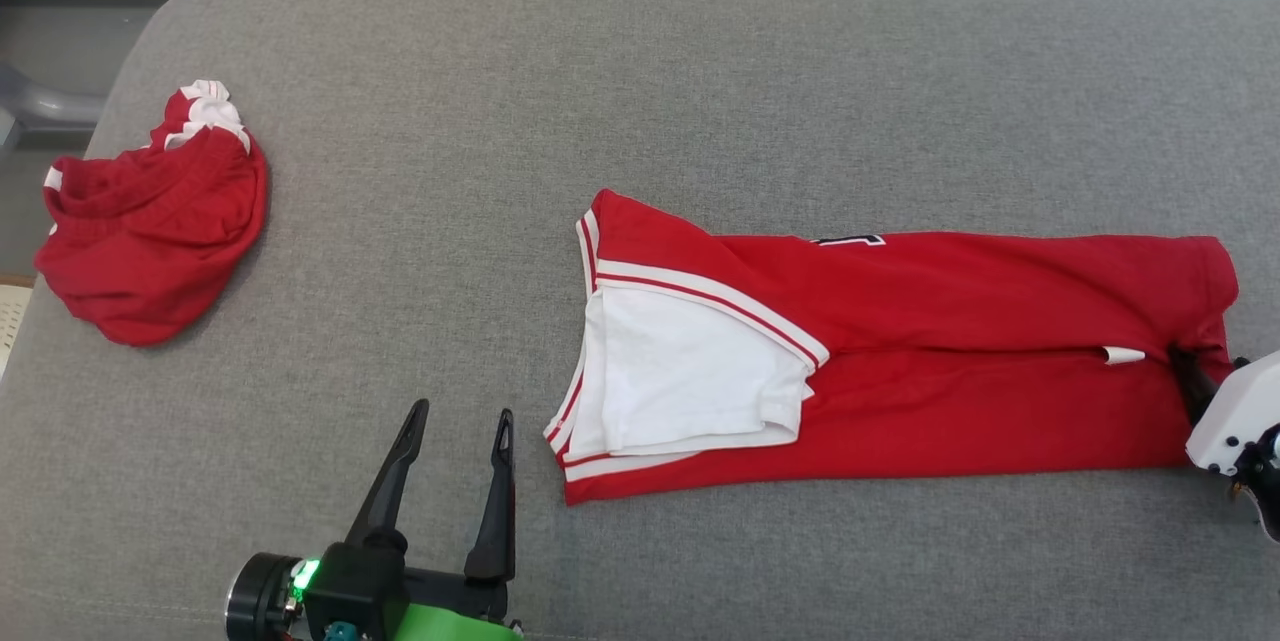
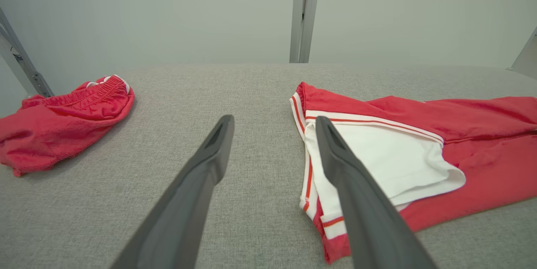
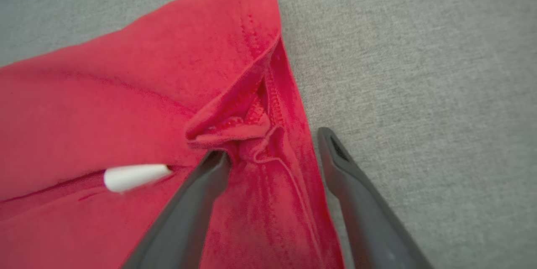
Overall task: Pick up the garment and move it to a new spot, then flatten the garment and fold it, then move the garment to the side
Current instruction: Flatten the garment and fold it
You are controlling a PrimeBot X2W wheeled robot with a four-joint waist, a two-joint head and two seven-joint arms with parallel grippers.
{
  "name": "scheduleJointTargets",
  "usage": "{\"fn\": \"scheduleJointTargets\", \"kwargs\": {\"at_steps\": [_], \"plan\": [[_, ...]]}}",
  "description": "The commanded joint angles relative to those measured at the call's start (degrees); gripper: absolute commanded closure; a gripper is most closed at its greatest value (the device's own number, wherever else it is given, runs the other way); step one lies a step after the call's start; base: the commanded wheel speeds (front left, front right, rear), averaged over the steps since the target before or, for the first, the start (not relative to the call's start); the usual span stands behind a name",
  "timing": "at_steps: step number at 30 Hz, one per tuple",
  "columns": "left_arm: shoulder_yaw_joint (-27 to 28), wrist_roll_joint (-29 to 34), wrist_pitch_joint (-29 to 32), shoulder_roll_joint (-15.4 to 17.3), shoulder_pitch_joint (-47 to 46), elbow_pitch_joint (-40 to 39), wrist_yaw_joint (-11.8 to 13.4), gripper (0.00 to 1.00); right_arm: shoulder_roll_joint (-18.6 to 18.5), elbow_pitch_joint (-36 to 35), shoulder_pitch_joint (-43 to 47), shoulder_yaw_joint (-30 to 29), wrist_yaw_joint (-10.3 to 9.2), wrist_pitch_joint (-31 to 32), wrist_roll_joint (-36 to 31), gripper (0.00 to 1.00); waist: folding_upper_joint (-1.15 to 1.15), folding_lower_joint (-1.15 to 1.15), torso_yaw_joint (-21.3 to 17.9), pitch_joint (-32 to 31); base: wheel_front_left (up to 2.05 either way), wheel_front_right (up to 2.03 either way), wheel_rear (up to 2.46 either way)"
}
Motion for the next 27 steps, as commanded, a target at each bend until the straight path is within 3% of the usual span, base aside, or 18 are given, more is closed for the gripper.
{"fn": "scheduleJointTargets", "kwargs": {"at_steps": [1,9,11,12,13,17,27], "plan": [[0.31,0.48,-0.18,-0.04,-0.73,-0.06,-0.26,0.0,-0.11,1.75,2.29,0.14,-0.22,0.03,-0.21,0.0,0.0,0.0,-0.41,0.1,0.0,0.0,0.0],[0.91,1.67,-0.17,-0.31,-1.2,-0.41,-1.34,0.0,1.16,5.61,1.73,0.65,-0.3,0.78,1.26,0.0,0.0,0.0,-0.7,0.49,0.0,0.0,0.0],[1.14,1.77,-0.17,-0.35,-1.18,-0.38,-1.47,0.0,1.99,5.86,1.76,1.68,-0.28,1.75,2.45,0.11,0.0,0.0,-0.6,0.58,0.0,0.0,0.0],[1.22,1.82,-0.18,-0.37,-1.16,-0.34,-1.56,0.0,2.41,5.71,1.79,2.34,-0.22,2.05,2.96,0.68,0.0,0.0,-0.57,0.62,0.0,0.0,0.0],[1.28,1.85,-0.18,-0.39,-1.15,-0.32,-1.57,0.0,2.53,5.57,1.81,2.89,-0.2,2.34,3.42,1.0,0.0,0.0,-0.55,0.65,0.0,0.0,0.0],[1.34,1.97,-0.18,-0.45,-1.13,-0.42,-1.71,0.0,0.97,4.83,1.51,4.19,-0.23,0.43,4.26,1.0,0.0,0.0,-0.74,0.64,0.0,0.0,0.0],[1.85,1.61,-0.18,-0.49,-0.76,-1.22,-1.9,0.0,-8.66,1.82,-2.9,3.43,-0.16,-4.73,1.27,1.0,0.0,0.0,-4.82,0.76,0.0,0.0,0.0]]}}
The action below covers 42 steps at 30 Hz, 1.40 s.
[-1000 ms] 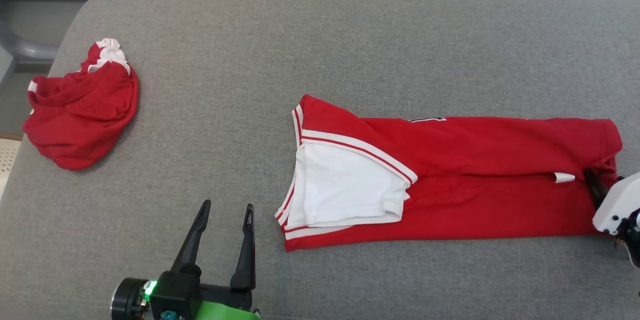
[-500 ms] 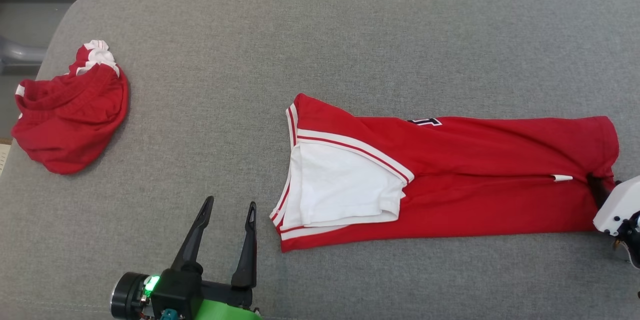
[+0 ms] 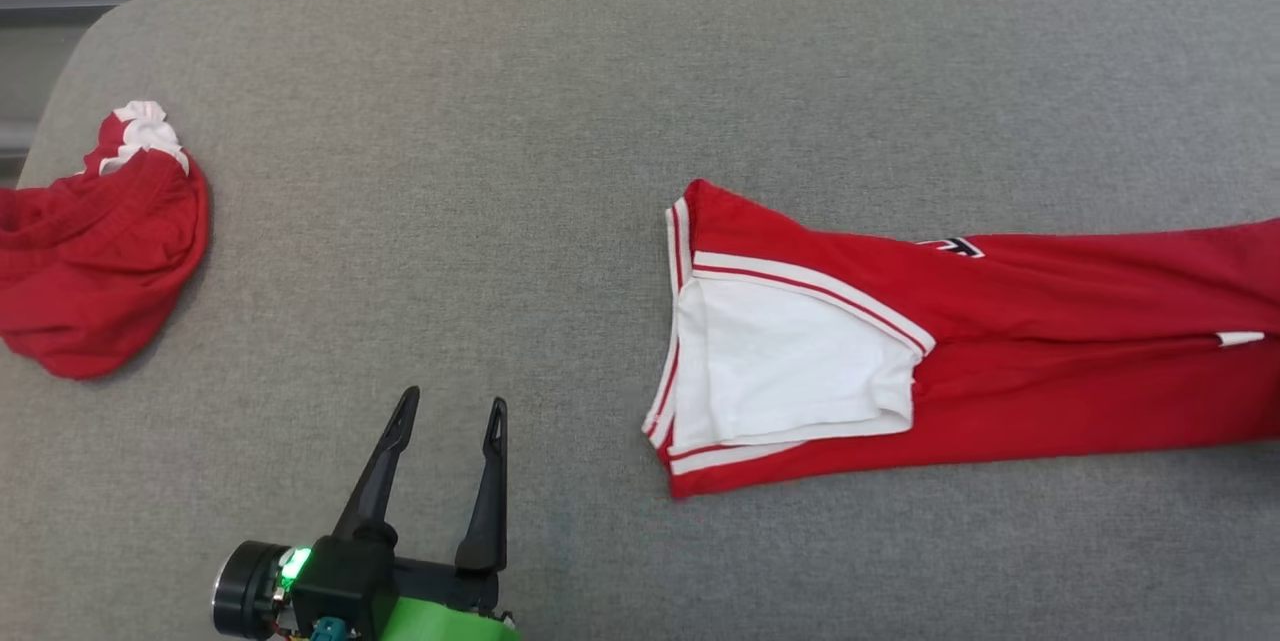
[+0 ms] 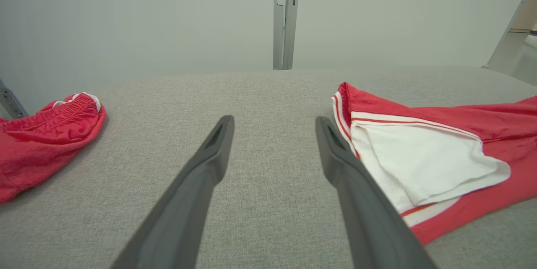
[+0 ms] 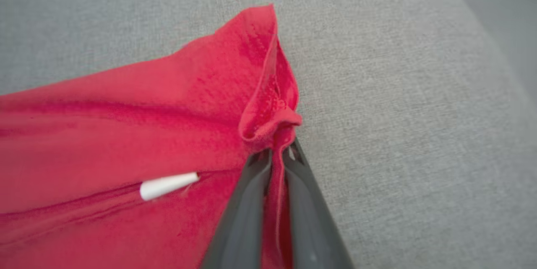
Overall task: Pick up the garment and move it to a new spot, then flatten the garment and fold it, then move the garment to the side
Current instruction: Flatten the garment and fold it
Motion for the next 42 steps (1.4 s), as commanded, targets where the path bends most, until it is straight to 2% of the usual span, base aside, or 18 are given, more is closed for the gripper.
{"fn": "scheduleJointTargets", "kwargs": {"at_steps": [1,7,12,16,19,22,26,31,36,42], "plan": [[0.16,0.17,-0.16,0.0,-0.59,-0.29,-0.25,0.0,-1.55,-0.83,-1.23,-0.64,-0.12,-0.34,-1.01,1.0,0.0,0.0,-1.72,0.4,0.0,0.0,0.0],[0.23,-0.07,-0.16,0.01,-1.01,-0.2,-0.19,0.0,-5.52,-7.37,-2.18,-2.68,-0.12,1.45,-4.75,1.0,0.0,0.0,-4.25,0.43,0.0,0.0,0.0],[-0.12,-0.66,-0.17,0.01,-1.29,0.09,0.21,0.0,-4.63,-18.94,0.84,-4.76,-0.12,5.34,-7.72,1.0,0.0,0.0,-4.97,-0.51,0.0,0.0,0.0],[-0.47,-1.26,-0.17,0.01,-1.16,0.39,0.46,0.0,-1.25,-31.4,4.52,-7.4,-0.12,10.84,-11.42,1.0,0.0,0.0,-4.6,-1.23,0.0,0.0,0.0],[-0.89,-1.84,-0.17,0.0,-1.27,0.4,0.57,0.0,2.9,-41.75,7.6,-8.97,-0.11,14.62,-15.28,1.0,0.0,0.0,-3.49,-1.49,0.0,0.0,0.0],[-1.21,-2.37,-0.16,0.0,-1.23,0.42,0.85,0.0,7.72,-50.55,10.67,-8.21,-0.12,18.27,-18.62,1.0,0.0,0.0,-2.14,-1.65,0.0,0.0,0.0],[-1.39,-2.89,-0.16,0.01,-1.13,0.45,1.14,0.0,12.98,-57.21,12.85,-5.34,-0.11,21.12,-21.06,1.0,0.0,0.0,-0.42,-1.87,0.0,0.0,0.0],[-1.7,-3.17,-0.17,0.01,-1.03,0.62,1.47,0.0,17.42,-57.5,13.07,-0.66,-0.11,21.84,-22.09,1.0,0.0,0.0,1.32,-2.42,0.0,0.0,0.0],[-2.14,-3.49,-0.16,0.01,-0.76,0.64,1.73,0.0,21.32,-52.41,12.39,3.02,-0.1,20.76,-21.45,1.0,0.0,0.0,2.96,-2.78,0.0,0.0,0.0],[-2.6,-4.04,-0.16,0.01,-0.99,0.87,2.1,0.0,23.8,-46.58,11.97,6.24,-0.1,18.23,-21.47,1.0,0.0,0.0,4.65,-2.33,0.0,0.0,0.0]]}}
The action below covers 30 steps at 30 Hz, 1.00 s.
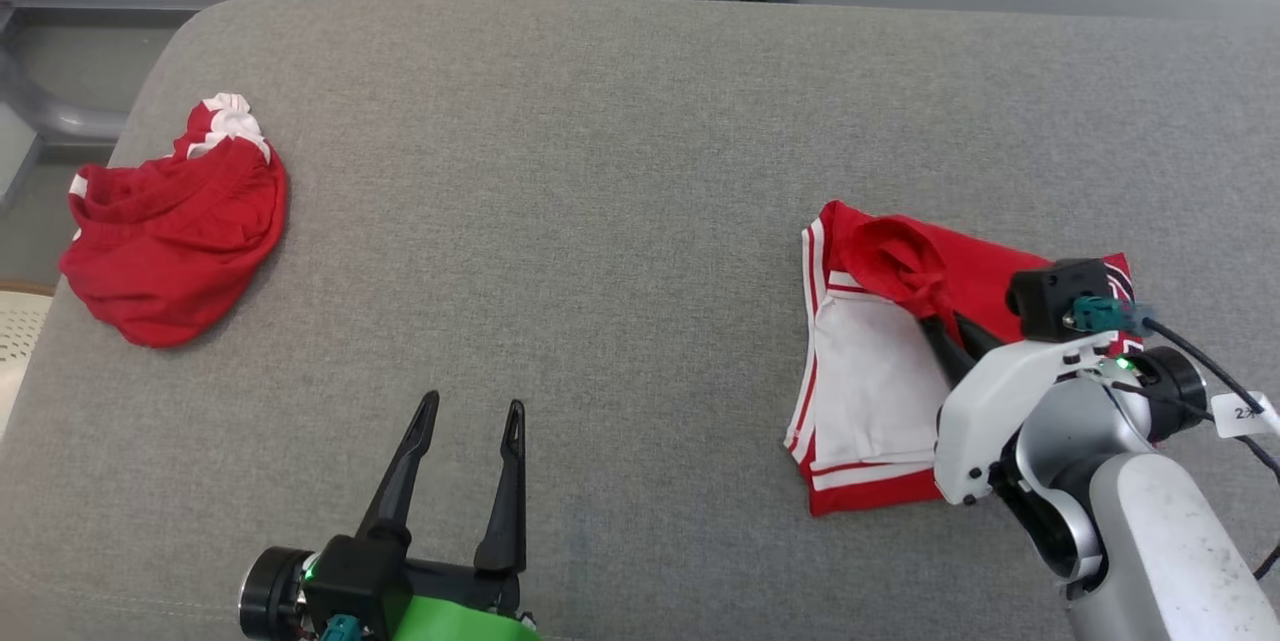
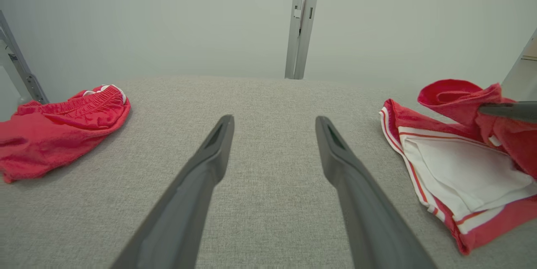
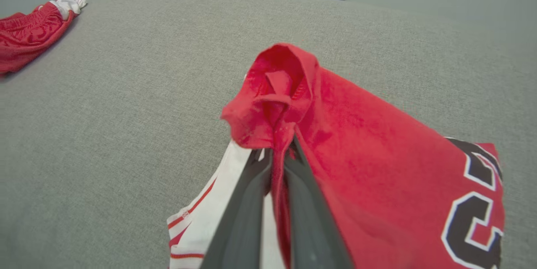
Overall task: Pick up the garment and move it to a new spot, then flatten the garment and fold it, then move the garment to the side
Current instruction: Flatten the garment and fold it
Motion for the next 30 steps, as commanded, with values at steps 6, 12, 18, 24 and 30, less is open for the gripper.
{"fn": "scheduleJointTargets", "kwargs": {"at_steps": [6,12,18,24,30], "plan": [[0.01,-0.41,-0.16,0.07,-0.6,0.35,0.43,0.0,2.17,2.97,-1.62,2.32,-0.05,-1.92,0.79,0.0,0.0,0.0,0.97,0.59,0.0,0.0,0.0],[0.58,-0.28,-0.16,0.07,-0.31,0.53,0.42,0.0,2.28,0.04,-1.87,3.38,-0.04,-4.28,4.39,0.0,0.0,0.0,-0.94,0.69,0.0,0.0,0.0],[1.43,1.3,-0.17,0.07,-0.91,-0.62,0.18,0.0,0.15,-2.15,-1.79,-1.75,-0.04,-14.13,7.48,0.0,0.0,0.0,-5.37,-0.39,0.0,0.0,0.0],[2.95,1.37,-0.17,0.07,-0.43,-0.86,0.42,0.0,-2.83,4.82,-0.7,-4.16,-0.04,-27.96,7.03,0.0,0.0,0.0,-10.0,-1.5,0.0,0.0,0.0],[4.38,1.91,-0.17,0.07,0.5,-1.57,1.4,0.0,-4.63,14.37,0.37,-4.71,-0.05,-40.88,1.17,0.0,0.0,0.0,-13.13,-2.98,0.0,0.0,0.0]]}}
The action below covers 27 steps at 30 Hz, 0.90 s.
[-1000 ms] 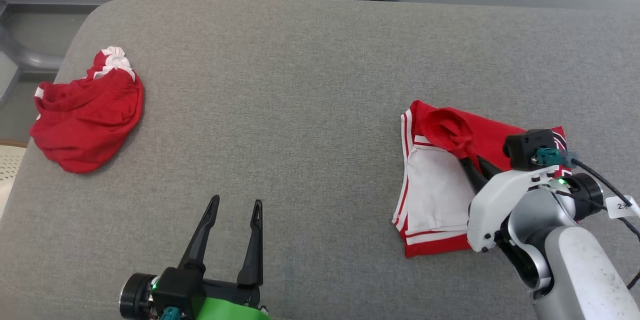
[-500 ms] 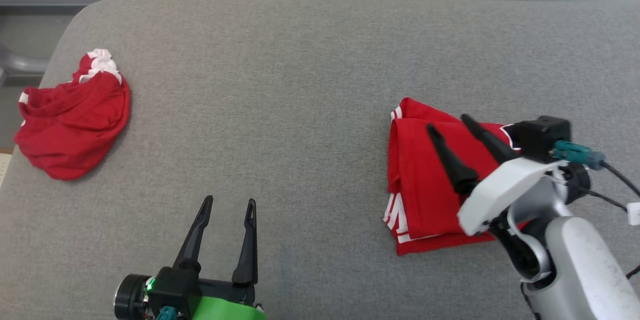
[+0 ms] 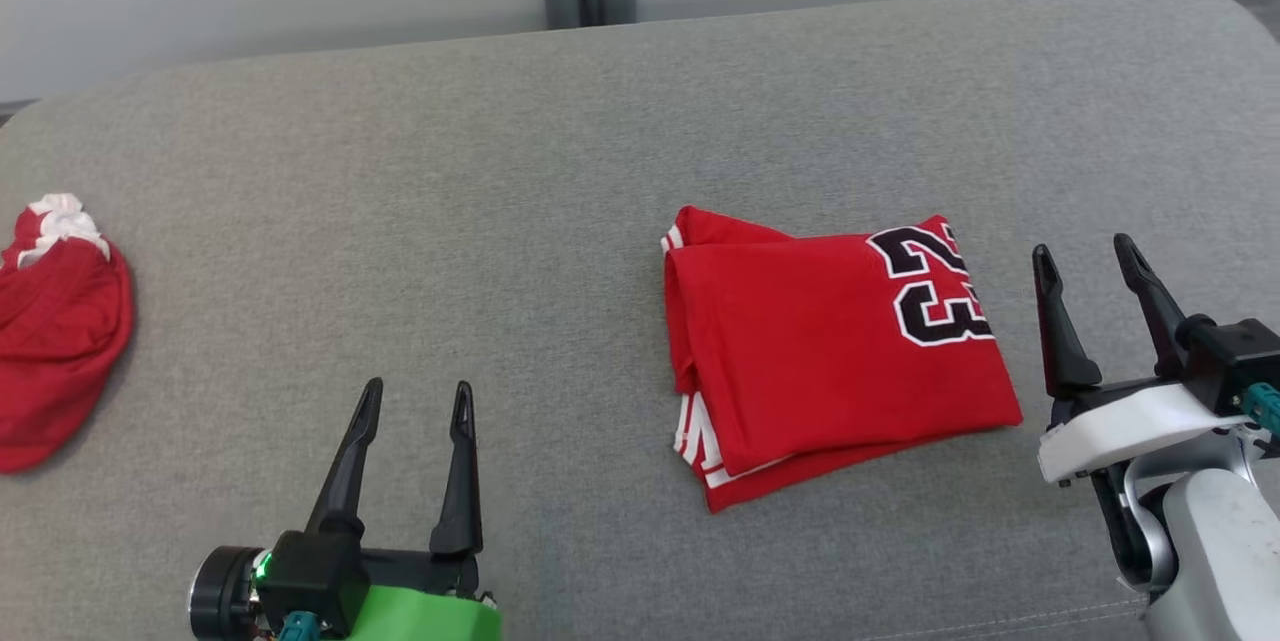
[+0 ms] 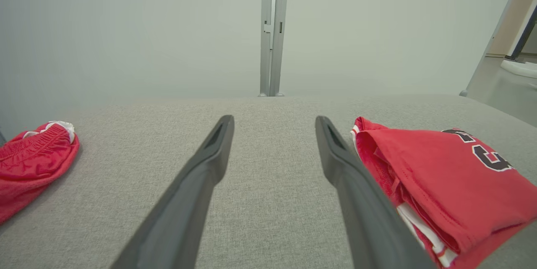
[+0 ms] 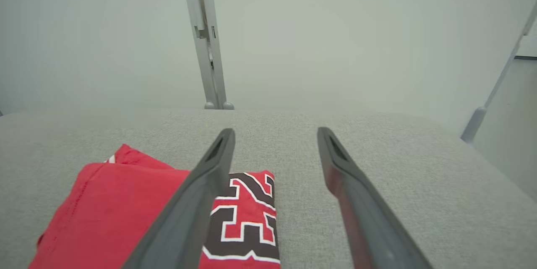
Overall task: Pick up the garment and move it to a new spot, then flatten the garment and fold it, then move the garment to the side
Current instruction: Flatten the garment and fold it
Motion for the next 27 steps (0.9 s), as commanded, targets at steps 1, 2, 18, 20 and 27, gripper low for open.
{"fn": "scheduleJointTargets", "kwargs": {"at_steps": [1,2,18,20,27], "plan": [[0.49,0.58,-0.17,0.07,0.66,-0.46,0.58,0.0,1.14,0.35,0.92,-0.85,-0.01,-0.52,-1.57,0.0,0.0,0.0,-2.21,-1.67,0.0,0.0,0.0],[0.65,0.55,-0.17,0.07,0.82,-0.59,0.66,0.0,1.6,-1.31,0.83,-1.39,-0.01,-0.63,-2.37,0.0,0.0,0.0,-2.39,-1.91,0.0,0.0,0.0],[0.67,1.98,-0.11,0.08,6.34,-4.62,2.17,0.0,4.66,-10.89,15.46,2.45,-0.01,-0.58,-0.57,0.0,0.0,0.0,-0.86,-8.7,0.0,0.0,0.0],[0.56,1.8,-0.11,0.08,6.78,-4.64,2.56,0.0,4.27,-10.86,16.01,3.15,-0.01,-0.58,0.26,0.0,0.0,0.0,-0.7,-9.25,0.0,0.0,0.0],[0.21,1.73,-0.11,0.08,7.98,-3.85,3.1,0.0,3.45,-10.4,16.73,4.7,-0.01,-0.58,2.56,0.0,0.0,0.0,-0.2,-10.39,0.0,0.0,0.0]]}}
